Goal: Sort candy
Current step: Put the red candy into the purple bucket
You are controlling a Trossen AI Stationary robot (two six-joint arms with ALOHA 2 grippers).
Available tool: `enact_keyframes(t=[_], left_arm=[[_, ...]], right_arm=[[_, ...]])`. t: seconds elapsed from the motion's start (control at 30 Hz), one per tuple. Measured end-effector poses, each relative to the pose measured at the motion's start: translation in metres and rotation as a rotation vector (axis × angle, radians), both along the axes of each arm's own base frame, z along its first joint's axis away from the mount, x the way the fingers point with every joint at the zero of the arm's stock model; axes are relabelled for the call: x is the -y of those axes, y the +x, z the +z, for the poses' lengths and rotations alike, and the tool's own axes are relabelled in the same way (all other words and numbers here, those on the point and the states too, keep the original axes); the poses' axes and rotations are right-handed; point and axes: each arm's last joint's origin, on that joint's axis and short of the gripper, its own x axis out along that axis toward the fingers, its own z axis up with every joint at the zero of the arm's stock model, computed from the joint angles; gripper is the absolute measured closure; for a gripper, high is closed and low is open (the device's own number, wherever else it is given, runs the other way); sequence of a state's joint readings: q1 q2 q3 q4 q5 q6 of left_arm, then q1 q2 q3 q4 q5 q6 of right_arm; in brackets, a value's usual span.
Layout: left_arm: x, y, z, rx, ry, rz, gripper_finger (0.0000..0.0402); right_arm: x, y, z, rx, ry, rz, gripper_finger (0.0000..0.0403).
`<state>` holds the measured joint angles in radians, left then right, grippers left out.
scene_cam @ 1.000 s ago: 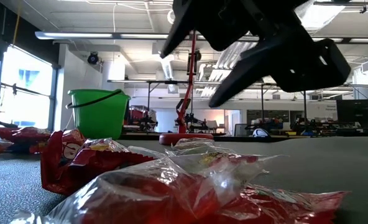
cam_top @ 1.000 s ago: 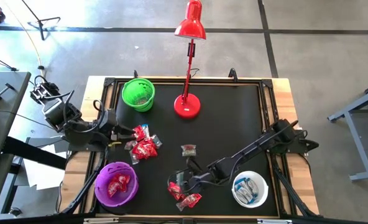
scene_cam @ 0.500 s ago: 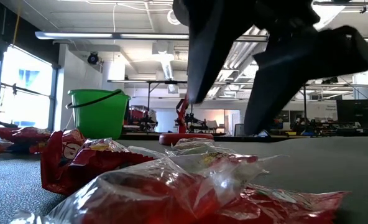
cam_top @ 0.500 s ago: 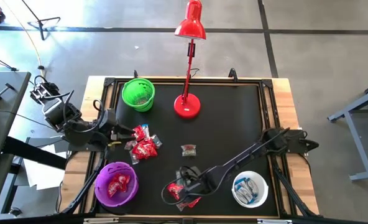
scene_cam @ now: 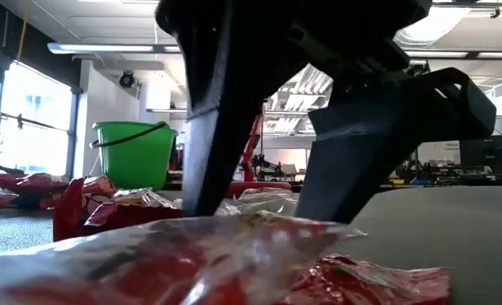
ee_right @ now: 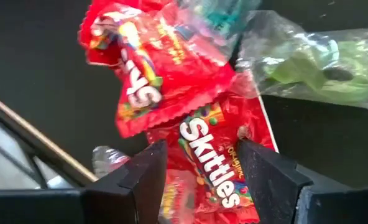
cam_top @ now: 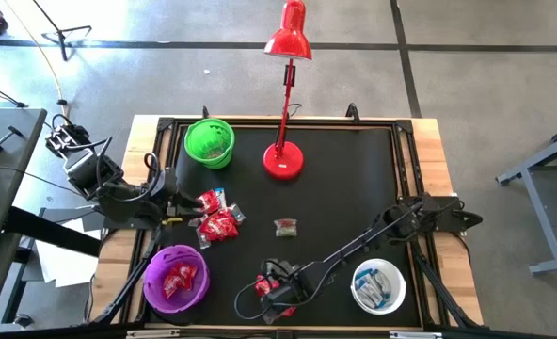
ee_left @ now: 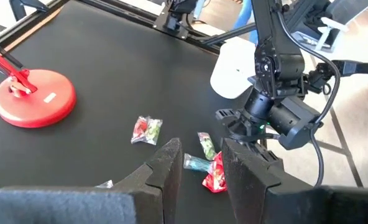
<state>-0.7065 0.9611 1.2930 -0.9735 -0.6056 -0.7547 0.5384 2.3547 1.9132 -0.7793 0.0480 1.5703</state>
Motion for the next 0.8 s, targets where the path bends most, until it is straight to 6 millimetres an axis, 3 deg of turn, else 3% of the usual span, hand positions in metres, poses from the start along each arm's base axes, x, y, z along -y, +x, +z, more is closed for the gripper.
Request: enact_keyframes(t=[0.2,0.57,0.8], left_arm=[[0.001,0.0,0.0,-0.013,0.015,-0.037,0.0298],[0.001,0.0,-0.001,-0.02,0.033,-0.068,0.0298],[0.001,0.0,-0.001,-0.019,0.033,-0.068,0.0298]], right_arm=[[0.01,-0.01,-0.003,-0.09,-0.137,-0.052,0.0204],[0.03,-0.011,-0.004,-0.173,-0.206,-0.086,0.0208],[0.037,-0.011,-0.005,-0.208,-0.216,-0.097,0.0265]])
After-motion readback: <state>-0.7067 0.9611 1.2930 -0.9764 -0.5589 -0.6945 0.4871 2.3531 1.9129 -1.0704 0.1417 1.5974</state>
